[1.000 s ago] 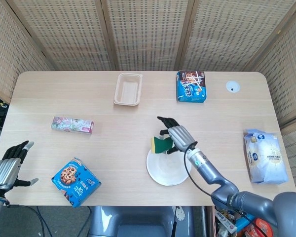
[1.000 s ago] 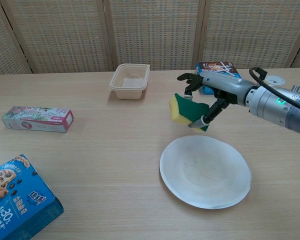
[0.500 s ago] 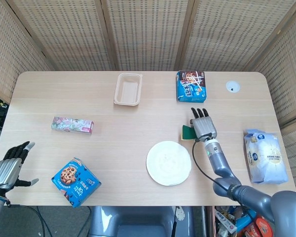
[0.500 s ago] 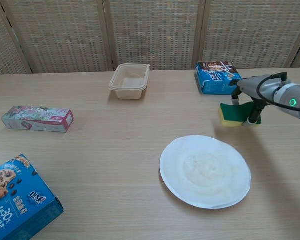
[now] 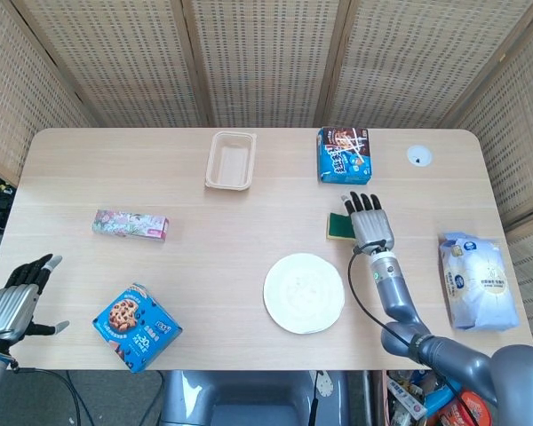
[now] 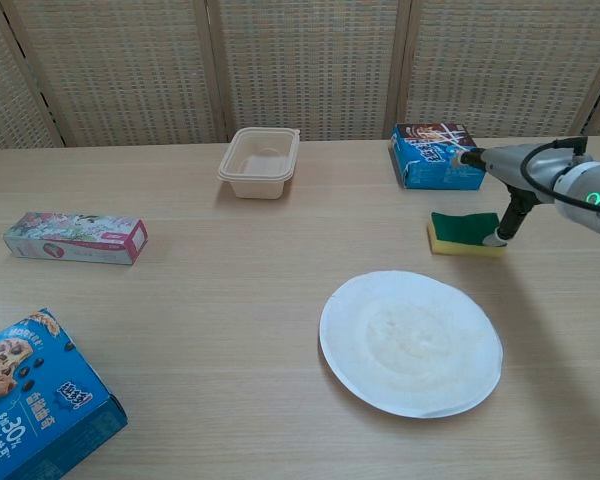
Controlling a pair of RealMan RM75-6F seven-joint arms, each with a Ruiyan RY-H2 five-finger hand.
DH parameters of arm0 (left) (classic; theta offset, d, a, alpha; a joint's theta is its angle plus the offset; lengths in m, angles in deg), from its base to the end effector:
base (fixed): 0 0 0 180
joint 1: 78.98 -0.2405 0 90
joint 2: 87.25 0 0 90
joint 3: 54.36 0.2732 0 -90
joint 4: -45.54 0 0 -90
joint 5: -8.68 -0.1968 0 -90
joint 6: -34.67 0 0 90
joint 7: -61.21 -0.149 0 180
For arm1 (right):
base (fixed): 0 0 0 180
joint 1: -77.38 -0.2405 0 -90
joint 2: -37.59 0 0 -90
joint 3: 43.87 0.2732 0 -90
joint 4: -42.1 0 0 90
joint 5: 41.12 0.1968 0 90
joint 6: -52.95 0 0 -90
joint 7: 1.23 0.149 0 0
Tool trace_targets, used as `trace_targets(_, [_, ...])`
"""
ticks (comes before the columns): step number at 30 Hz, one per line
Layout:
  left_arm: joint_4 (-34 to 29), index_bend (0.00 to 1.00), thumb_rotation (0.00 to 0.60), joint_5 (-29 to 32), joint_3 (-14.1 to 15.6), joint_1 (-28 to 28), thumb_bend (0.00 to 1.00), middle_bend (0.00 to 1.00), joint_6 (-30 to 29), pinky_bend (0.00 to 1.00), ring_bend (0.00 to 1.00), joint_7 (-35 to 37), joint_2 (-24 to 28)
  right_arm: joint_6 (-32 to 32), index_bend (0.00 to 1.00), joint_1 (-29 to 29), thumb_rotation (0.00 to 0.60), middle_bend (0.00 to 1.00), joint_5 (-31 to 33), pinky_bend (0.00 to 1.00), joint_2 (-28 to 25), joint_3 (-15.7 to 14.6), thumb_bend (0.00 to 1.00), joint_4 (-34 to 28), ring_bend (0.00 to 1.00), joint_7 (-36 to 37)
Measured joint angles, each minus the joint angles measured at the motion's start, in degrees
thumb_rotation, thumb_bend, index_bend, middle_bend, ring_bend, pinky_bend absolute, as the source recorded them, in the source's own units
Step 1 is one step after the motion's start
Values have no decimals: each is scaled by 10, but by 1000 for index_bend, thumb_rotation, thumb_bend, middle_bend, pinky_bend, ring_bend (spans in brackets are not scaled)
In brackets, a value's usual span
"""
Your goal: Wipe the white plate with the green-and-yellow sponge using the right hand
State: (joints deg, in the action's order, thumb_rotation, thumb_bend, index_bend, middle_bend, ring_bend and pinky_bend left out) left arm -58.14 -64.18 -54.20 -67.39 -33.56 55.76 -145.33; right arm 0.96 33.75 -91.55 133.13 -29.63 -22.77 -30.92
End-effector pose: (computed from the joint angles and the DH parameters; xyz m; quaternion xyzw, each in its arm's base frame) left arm -0.3162 0.1991 0.1580 -0.6194 -0.5006 -0.2790 0.5365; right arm -0.2204 -0.4093 -0.0035 0.6952 -0.3782 0.2707 0.5481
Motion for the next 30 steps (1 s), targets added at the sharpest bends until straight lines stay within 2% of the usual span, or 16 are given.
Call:
trace_targets(7, [2, 0, 600, -20, -1, -6, 0, 0, -20, 0, 0, 11, 0, -67, 0, 48, 600, 0, -56, 0, -73, -3, 0, -139, 0, 57])
trace_targets(11, [8, 0, 600, -47, 0, -15, 0, 0, -49, 0, 0, 17, -5, -142, 0, 104, 600, 0, -122, 0, -118, -21, 0, -217, 0, 119])
trace_targets(15, [12, 0, 600, -70, 3, -27, 0, 0, -78, 0, 0, 14, -10, -234, 0, 168, 600, 0, -210, 0, -151, -54, 0, -242, 0, 182])
trace_targets(20, [18, 0, 600, -102, 6, -42, 0, 0, -117, 0, 0, 16, -17, -352, 0, 253, 600, 0, -297, 0, -184, -110, 0, -250, 0, 200])
trace_targets(26, [37, 0, 600, -151, 13, -58, 0, 0, -159, 0, 0, 35, -27, -441, 0, 347, 600, 0, -347, 0, -214, -164, 0, -267, 0, 190])
trace_targets(30, [44, 0, 600, -174, 21, -66, 0, 0, -171, 0, 0, 42, -31, -474, 0, 383, 600, 0, -365, 0, -226, -177, 0, -285, 0, 186])
